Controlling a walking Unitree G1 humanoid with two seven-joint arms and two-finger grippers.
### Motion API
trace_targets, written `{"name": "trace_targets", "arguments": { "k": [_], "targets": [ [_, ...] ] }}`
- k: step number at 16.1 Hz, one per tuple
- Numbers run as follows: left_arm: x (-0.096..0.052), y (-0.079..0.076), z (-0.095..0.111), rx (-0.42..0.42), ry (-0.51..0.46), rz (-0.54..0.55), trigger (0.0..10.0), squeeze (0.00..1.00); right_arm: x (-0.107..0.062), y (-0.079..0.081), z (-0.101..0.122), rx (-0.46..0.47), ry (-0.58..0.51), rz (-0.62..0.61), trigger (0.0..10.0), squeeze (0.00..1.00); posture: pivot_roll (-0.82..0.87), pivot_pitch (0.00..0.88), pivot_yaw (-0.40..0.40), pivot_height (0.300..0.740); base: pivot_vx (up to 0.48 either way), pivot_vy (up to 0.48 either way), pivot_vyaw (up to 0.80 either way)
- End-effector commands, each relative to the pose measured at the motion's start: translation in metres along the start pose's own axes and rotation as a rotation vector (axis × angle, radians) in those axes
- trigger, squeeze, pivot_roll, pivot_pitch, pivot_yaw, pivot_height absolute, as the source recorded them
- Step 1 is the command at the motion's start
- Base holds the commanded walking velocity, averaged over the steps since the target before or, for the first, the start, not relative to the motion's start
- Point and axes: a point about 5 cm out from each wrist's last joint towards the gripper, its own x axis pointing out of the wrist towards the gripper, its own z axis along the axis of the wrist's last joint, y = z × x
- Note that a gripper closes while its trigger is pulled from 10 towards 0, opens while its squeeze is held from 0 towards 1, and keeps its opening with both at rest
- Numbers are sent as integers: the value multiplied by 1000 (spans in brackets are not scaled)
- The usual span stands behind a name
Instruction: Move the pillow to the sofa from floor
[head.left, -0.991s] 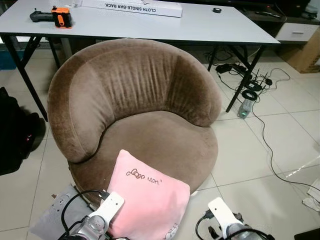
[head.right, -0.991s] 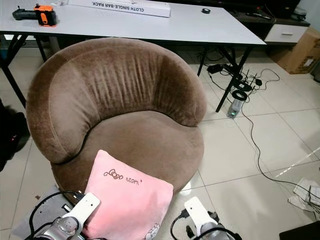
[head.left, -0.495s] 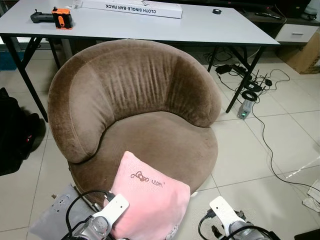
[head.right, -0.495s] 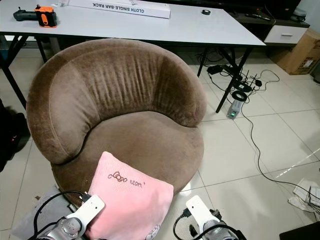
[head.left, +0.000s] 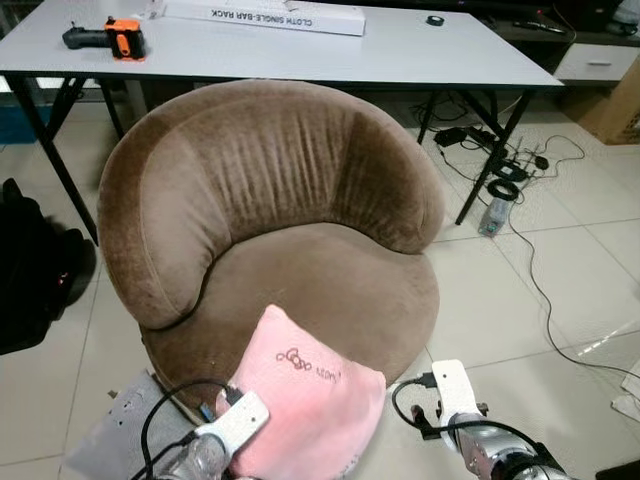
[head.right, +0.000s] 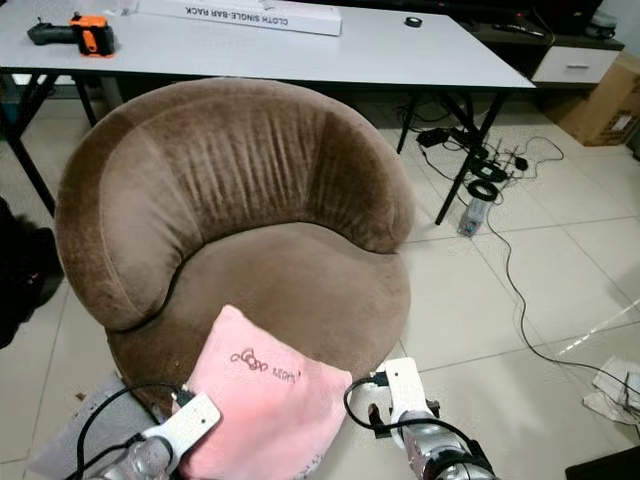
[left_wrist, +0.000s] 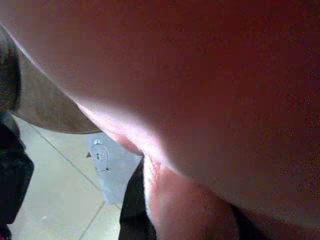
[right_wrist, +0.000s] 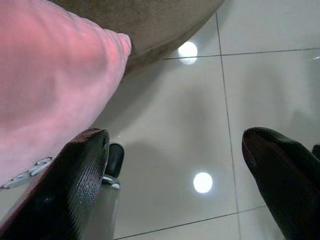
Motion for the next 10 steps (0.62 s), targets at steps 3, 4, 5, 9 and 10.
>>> {"name": "trace_targets", "arguments": {
  "k": [3,4,5,9,10],
  "targets": [
    [-1,-18,0,22,0,-47,10000,0,-1,-9,0,-5,12,-16,10000,314,31,14,-107,740,0,0,0],
    [-1,-20,0,20,-4,-54,10000,0,-1,-12,-2,-12,21,-27,10000,318,27,12,-109,740,0,0,0],
    [-2,-21,0,18,-7,-57,10000,0,-1,-12,-2,-14,24,-31,10000,318,25,13,-110,740,0,0,0],
    [-2,-19,-1,25,-11,-56,10000,0,0,-7,-2,-16,28,-35,10000,314,18,22,-106,740,0,0,0],
    [-2,-17,-1,27,-10,-53,10000,0,0,-5,-1,-16,26,-33,10000,314,16,23,-105,740,0,0,0]
  ]
}}
